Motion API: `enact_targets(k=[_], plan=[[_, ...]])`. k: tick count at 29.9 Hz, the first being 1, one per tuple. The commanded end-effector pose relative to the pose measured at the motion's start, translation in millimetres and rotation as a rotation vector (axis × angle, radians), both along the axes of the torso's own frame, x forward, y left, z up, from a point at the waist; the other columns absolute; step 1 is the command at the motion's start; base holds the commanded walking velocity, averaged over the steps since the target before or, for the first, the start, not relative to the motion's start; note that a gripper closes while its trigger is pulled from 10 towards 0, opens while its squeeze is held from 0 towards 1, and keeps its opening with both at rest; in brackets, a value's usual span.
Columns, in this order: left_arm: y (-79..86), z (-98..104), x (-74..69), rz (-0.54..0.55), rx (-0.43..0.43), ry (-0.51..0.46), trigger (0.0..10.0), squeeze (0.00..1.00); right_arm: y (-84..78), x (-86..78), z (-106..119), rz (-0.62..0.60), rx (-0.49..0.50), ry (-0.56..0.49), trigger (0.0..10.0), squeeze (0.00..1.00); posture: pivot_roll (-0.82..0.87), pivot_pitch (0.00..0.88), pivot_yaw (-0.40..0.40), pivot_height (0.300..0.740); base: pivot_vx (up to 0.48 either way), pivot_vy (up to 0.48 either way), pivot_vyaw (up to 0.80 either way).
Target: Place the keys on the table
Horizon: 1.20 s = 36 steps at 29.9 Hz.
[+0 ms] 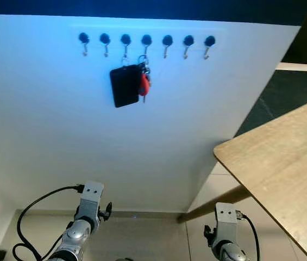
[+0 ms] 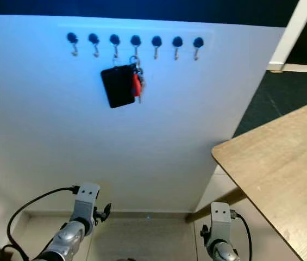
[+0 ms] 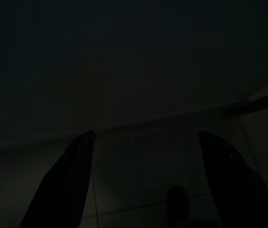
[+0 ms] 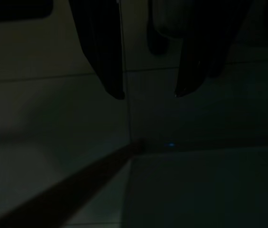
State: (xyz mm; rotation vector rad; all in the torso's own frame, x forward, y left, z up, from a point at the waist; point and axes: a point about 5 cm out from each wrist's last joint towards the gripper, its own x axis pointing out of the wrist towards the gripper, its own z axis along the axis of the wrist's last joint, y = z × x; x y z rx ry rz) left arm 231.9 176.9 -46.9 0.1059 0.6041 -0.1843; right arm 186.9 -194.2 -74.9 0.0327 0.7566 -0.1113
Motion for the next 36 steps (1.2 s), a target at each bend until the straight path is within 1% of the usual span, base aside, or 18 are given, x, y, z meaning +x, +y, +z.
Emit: enact_targets(k=[1, 3, 13, 16, 21, 24, 27, 36], plan=[[-5.1, -1.6, -2.0, -0.018, -0.008, 0.005, 10.0, 0.00, -1.9, -3.3, -1.2, -0.013, 0.003, 0.004, 10.0, 0.00, 0.05, 0.025, -0.033, 0.740, 0.000, 0.000, 0.00], [-6.4, -1.7, -2.1, -0.018, -0.014, 0.004, 10.0, 0.00, -2.5, -3.6, -1.3, -0.014, 0.003, 0.004, 10.0, 0.00, 0.05, 0.026, -0.033, 0.740, 0.000, 0.171, 0.00], [-8.8, -0.9, -0.9, -0.030, -0.017, -0.002, 10.0, 0.00, -2.1, -2.6, -0.8, -0.018, 0.007, -0.001, 10.0, 0.00, 0.05, 0.025, -0.032, 0.740, 0.000, 0.468, 0.00], [-8.6, 0.4, 0.1, -0.041, -0.008, -0.014, 10.0, 0.00, -2.0, -2.4, -0.6, -0.018, 0.008, -0.002, 10.0, 0.00, 0.05, 0.023, -0.032, 0.740, 0.000, 0.000, 0.00], [-7.2, 1.0, 0.1, -0.040, -0.019, -0.019, 10.0, 0.00, -1.3, -2.4, -0.8, -0.018, 0.010, -0.002, 10.0, 0.00, 0.05, 0.023, -0.031, 0.740, 0.000, 0.000, 0.00], [-7.5, 1.7, 0.2, -0.067, -0.010, -0.026, 10.0, 0.00, -1.3, -2.4, -0.8, -0.019, 0.011, -0.002, 10.0, 0.00, 0.05, 0.022, -0.032, 0.740, 0.000, 0.000, 0.00], [-9.0, 1.6, -0.6, -0.103, 0.003, -0.027, 10.0, 0.00, -1.3, -2.7, -0.9, -0.019, 0.011, -0.001, 10.0, 0.00, 0.05, 0.024, -0.033, 0.740, 0.000, -0.480, 0.00], [-10.0, 1.1, -1.0, -0.100, -0.002, -0.024, 10.0, 0.00, -1.0, -2.5, -0.9, -0.020, 0.014, -0.003, 10.0, 0.00, 0.05, 0.023, -0.031, 0.740, 0.000, -0.480, 0.00]])
